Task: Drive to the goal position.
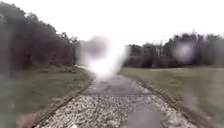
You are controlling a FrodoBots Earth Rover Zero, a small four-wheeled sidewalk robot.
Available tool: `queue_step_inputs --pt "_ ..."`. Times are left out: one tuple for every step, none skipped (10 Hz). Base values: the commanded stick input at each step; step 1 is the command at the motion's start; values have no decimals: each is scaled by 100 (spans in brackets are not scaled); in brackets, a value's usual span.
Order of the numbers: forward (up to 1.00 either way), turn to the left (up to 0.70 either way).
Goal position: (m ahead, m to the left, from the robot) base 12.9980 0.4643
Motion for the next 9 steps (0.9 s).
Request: queue_step_inputs --pt "70 0" --pt "70 0" --pt "70 0" --pt "70 0" --pt "70 0" --pt "70 0" --pt "70 0" --pt "70 0" --pt "70 0"
